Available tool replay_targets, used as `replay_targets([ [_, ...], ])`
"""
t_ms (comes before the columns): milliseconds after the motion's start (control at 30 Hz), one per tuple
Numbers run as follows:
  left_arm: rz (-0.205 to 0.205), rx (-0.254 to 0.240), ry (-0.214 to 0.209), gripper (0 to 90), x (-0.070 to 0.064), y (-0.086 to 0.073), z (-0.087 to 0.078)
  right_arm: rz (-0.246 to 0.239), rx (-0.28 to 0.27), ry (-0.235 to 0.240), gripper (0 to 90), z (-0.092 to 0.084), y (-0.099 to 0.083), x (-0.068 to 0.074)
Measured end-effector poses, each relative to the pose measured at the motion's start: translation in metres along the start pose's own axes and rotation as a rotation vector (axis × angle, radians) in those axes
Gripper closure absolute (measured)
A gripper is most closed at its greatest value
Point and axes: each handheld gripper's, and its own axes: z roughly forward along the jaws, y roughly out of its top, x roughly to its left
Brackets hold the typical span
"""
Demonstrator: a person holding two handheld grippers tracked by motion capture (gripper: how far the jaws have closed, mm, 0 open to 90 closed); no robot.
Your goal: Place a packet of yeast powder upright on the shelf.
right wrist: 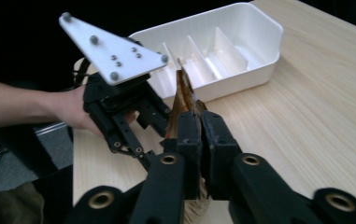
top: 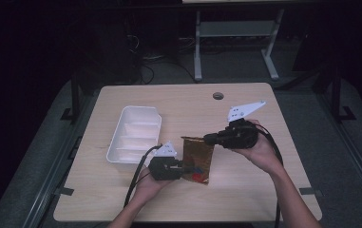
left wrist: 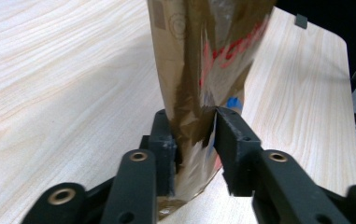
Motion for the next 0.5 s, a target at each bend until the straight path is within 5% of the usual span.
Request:
replay_targets([
  [167,0.015,0.001,0.008,75.3,-0.003,-0.001,0.0,0.026,-0.012,-0.005,74.2,0.002,-0.009,-0.004],
  [267,0.012,-0.001,0.004,76.7,-0.002,-0.001,0.0,0.042,-0.013,-0.001,59.2,0.006,-0.017,-0.008],
  [400,0.026,0.004,0.007,77.1,-0.003,-0.001,-0.001,0.113,0.009,0.043,46.7,0.014,-0.032,-0.021],
  [500,0.035,0.004,0.01,77.1,-0.004,-0.001,-0.001,0.126,0.011,0.054,45.6,0.018,-0.037,-0.023],
])
